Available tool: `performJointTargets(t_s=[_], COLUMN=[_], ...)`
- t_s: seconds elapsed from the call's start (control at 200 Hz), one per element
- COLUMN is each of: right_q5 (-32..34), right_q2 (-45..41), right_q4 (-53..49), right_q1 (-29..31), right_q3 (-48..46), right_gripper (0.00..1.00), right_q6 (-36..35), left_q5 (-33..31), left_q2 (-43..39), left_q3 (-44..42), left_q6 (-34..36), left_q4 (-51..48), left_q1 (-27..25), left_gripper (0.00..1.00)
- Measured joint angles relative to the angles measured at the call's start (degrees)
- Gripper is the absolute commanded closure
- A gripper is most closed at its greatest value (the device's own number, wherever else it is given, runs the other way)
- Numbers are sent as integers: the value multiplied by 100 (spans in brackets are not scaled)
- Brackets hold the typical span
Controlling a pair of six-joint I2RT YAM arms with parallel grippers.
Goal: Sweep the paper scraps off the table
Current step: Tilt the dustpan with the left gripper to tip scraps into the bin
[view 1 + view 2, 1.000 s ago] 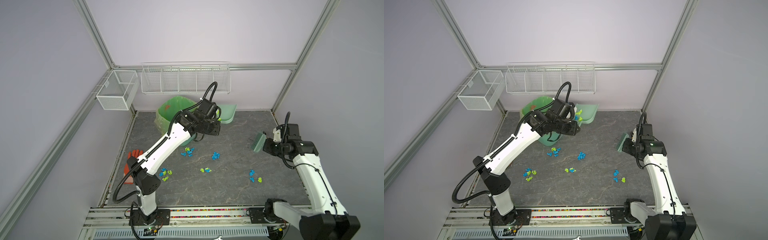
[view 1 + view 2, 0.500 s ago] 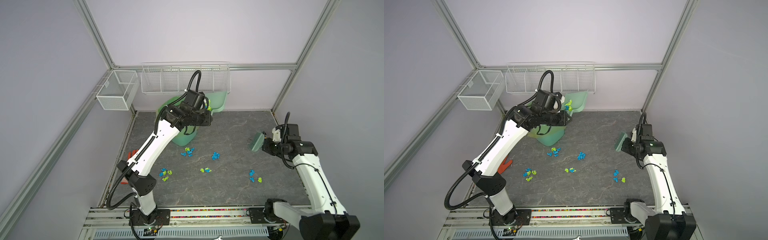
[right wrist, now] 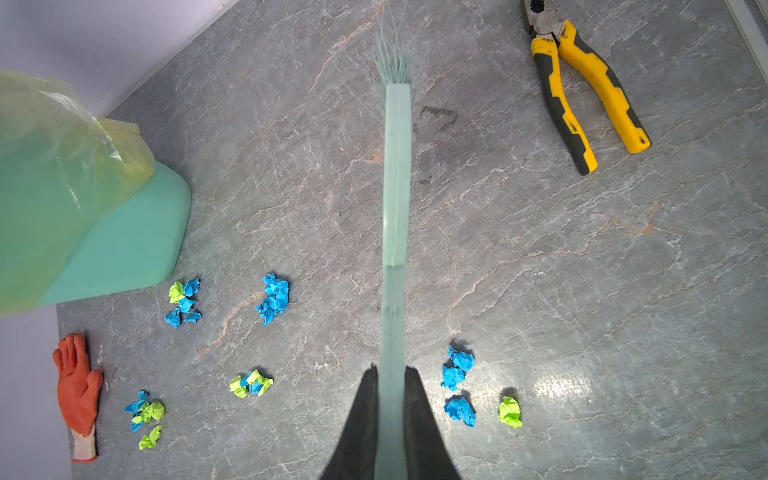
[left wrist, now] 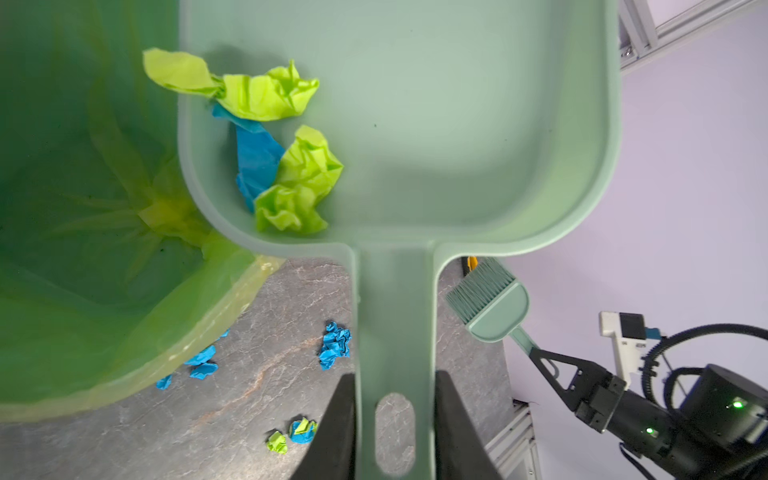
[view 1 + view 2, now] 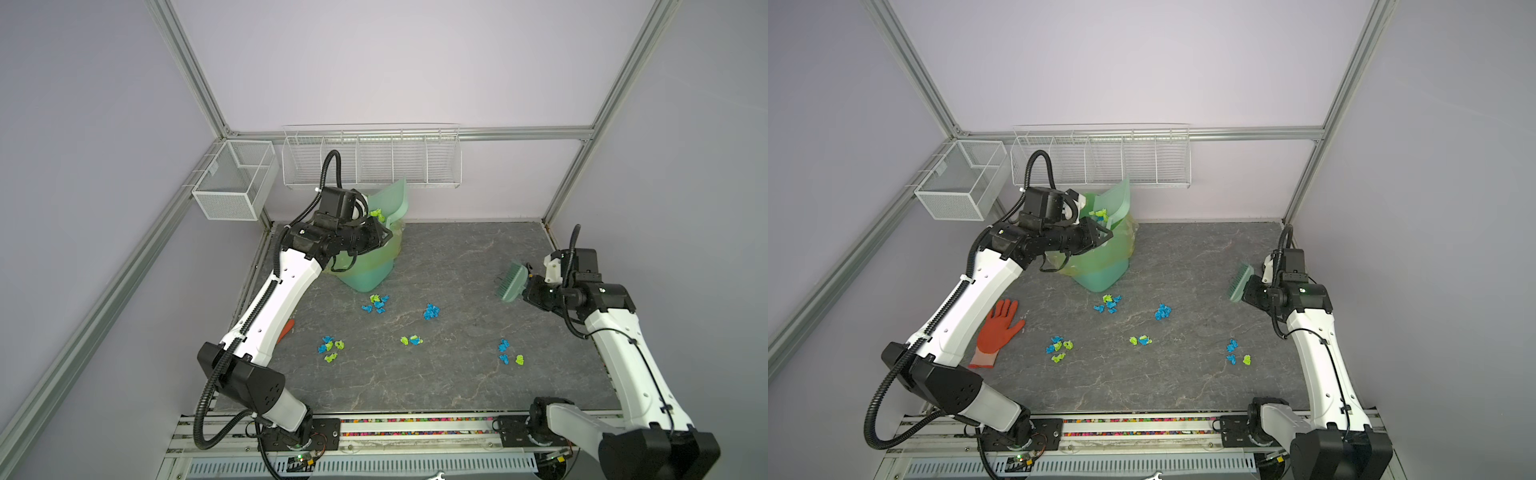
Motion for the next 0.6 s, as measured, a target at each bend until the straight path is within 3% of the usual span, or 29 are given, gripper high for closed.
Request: performJointTargets(t_s=[0.6], right_q5=[-2], right_q2=[-72], right_q4=[20], right_q1=[0], right_q3=[0], right_gripper=[93], right_q6=[17], left_q5=[1875], left_q2=[-282], left_q3=[-1812], left_q6=[-1574], left_q4=[2162], left_q1=[1156], left_gripper=[100])
